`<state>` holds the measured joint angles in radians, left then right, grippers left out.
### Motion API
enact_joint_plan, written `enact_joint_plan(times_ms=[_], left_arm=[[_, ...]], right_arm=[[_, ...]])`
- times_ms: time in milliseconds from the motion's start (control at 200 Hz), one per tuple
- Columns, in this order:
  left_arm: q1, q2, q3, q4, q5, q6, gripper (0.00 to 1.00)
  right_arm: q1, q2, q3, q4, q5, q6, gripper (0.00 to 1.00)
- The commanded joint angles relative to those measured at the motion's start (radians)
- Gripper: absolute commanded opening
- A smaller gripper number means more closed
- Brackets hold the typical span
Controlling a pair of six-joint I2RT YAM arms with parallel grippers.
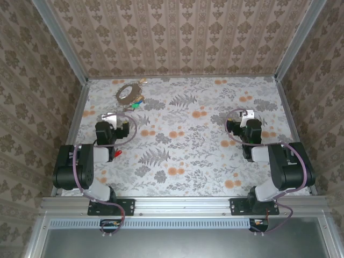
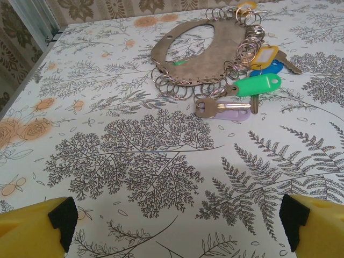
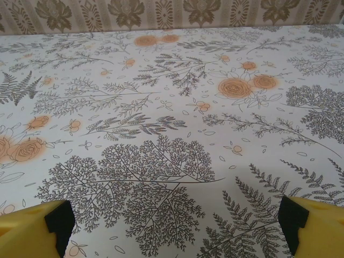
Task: Put the keys on the keyring
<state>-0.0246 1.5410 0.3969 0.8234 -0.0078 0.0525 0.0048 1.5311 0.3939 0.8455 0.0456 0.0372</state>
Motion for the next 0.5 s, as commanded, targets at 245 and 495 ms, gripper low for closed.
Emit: enact_joint_plan(times_ms=[245, 495], left_arm=[[0.006, -0.004, 0.013, 0.023, 0.012, 0.007, 1.00], [0.012, -0.004, 0.015, 0.019, 0.017, 0.001, 1.00]], right_arm=[[0.004, -0.002, 0.012, 0.012, 0.017, 0.001, 1.00], [0.004, -0.003, 0.011, 0.012, 0.016, 0.002, 1.00]])
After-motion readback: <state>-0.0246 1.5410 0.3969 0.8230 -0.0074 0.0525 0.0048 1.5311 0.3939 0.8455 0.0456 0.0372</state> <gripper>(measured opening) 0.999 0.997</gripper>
